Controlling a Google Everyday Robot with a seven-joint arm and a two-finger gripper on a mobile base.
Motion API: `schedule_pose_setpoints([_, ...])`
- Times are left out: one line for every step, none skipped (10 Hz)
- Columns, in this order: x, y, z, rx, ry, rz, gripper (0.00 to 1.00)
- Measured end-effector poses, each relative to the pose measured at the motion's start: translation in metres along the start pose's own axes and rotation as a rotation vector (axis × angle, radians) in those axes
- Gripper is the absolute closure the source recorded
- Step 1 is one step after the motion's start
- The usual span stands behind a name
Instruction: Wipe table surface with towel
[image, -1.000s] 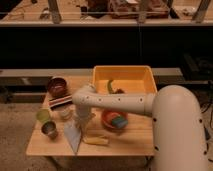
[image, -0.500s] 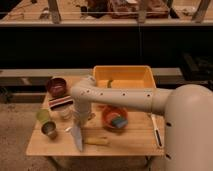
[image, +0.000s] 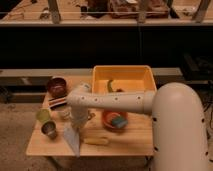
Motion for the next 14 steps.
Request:
schedule_pose_setpoints([-0.005, 0.003, 0.006, -0.010, -0.007, 0.002, 1.00])
schedule_pose_setpoints([-0.007, 0.007, 0.008, -0.017, -0.010, 0.010, 1.00])
schedule_pose_setpoints([-0.011, 0.017, 0.010, -0.025, -0.015, 0.023, 1.00])
schedule_pose_setpoints([-0.015, 0.033, 0.012, -0.036, -0.023, 0.040, 1.00])
schedule_pose_setpoints([-0.020, 0.046, 0.020, -0.054, -0.035, 0.056, 1.00])
schedule_pose_setpoints([-0.023, 0.050, 0.029, -0.065, -0.047, 0.070, 1.00])
schedule_pose_setpoints([-0.022, 0.051, 0.032, -0.071, -0.055, 0.087, 1.00])
schedule_pose_setpoints([-0.019, 0.054, 0.032, -0.072, -0.053, 0.100, 1.00])
schedule_pose_setpoints([-0.020, 0.053, 0.031, -0.077, -0.053, 0.093, 1.00])
schedule_pose_setpoints([-0.021, 0.056, 0.030, -0.083, -0.055, 0.089, 1.00])
schedule_pose_setpoints([-0.022, 0.058, 0.030, -0.088, -0.056, 0.089, 1.00])
schedule_pose_setpoints([-0.022, 0.058, 0.030, -0.088, -0.056, 0.089, 1.00])
schedule_pose_setpoints([-0.022, 0.058, 0.030, -0.088, -0.056, 0.090, 1.00])
schedule_pose_setpoints([-0.021, 0.058, 0.030, -0.088, -0.056, 0.090, 1.00])
